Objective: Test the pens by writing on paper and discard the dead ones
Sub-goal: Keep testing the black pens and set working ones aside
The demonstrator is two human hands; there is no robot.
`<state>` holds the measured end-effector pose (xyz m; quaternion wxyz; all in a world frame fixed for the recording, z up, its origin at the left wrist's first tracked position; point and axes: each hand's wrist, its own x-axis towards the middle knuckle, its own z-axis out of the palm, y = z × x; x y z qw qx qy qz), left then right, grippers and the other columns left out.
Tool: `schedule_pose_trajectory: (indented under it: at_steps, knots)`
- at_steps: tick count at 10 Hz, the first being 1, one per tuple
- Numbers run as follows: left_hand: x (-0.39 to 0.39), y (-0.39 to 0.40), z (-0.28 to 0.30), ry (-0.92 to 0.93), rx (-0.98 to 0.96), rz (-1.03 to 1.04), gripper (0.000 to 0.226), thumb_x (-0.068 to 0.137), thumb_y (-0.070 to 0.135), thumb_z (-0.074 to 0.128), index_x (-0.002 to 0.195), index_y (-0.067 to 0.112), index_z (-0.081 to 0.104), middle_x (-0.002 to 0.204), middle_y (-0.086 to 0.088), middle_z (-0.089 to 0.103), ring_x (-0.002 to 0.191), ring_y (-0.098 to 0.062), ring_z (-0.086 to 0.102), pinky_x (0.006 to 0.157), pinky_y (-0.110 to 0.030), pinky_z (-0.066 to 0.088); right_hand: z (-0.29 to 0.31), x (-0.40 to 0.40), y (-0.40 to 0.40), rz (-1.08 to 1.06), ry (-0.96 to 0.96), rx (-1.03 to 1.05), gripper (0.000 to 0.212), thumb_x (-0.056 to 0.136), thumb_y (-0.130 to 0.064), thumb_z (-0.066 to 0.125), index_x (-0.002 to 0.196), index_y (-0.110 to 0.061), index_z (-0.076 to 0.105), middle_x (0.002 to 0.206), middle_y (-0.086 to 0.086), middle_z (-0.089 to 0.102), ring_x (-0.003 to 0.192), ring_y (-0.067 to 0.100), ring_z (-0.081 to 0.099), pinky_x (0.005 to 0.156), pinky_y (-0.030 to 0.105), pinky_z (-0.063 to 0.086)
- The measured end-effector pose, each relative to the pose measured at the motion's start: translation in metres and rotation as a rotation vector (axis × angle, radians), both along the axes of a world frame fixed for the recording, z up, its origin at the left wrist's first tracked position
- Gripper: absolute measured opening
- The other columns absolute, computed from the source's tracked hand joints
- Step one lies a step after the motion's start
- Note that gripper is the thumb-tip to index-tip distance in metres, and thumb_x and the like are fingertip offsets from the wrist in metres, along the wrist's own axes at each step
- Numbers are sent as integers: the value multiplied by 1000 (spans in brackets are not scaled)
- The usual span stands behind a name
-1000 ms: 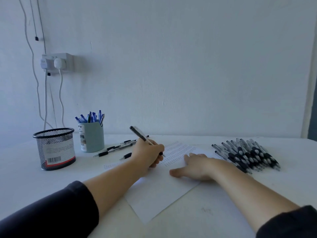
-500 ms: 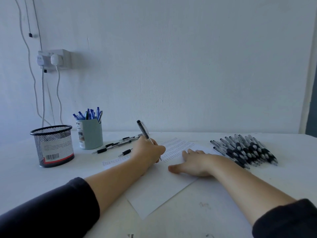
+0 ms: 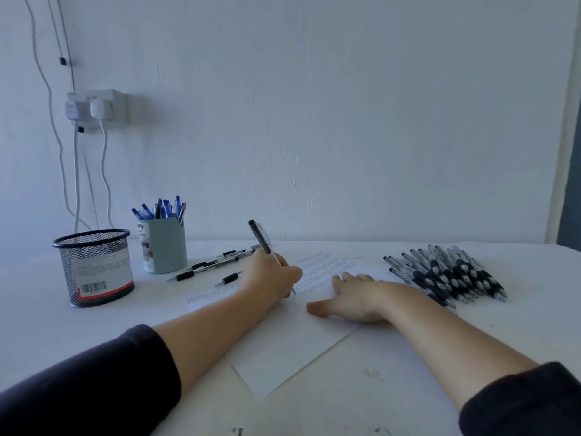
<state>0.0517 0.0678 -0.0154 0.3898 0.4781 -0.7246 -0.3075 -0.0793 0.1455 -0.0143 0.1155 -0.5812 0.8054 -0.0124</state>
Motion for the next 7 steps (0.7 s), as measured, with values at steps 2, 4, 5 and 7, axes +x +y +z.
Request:
schedule_pose_trajectory:
  at_steps: [2,4,5,7]
  knots:
    - [0,0,0,0,-2,12,13,72,9,57,59,11,56,45,-1,57,45,-12,45,48,-18,34,0,0,0,2,1,4,98,83,-75,35,153,-20,-4,160,-1,-9,147,22,-10,119,45,1]
    - [0,-1,0,8,-5,12,12,71,10,56,59,11,56,44,0,56,45,-12,46,48,-17,36,-1,-1,-2,-5,-2,1,99,81,-77,35,153,-21,-4,160,-2,-9,147,22,-10,119,45,1]
    - [-1,-1,0,-7,-7,11,8,71,11,56,63,10,58,45,-1,57,42,-11,45,47,-17,36,-1,-2,-2,0,0,-2,99,81,-77,35,153,-20,-4,160,-2,-9,147,22,-10,119,45,1]
    - [-1,1,-1,-9,-7,15,9,71,11,57,62,10,58,44,-1,57,41,-11,45,50,-18,37,-1,-2,-2,2,1,0,99,81,-77,35,153,-20,-4,160,-1,-9,147,22,-10,119,45,1]
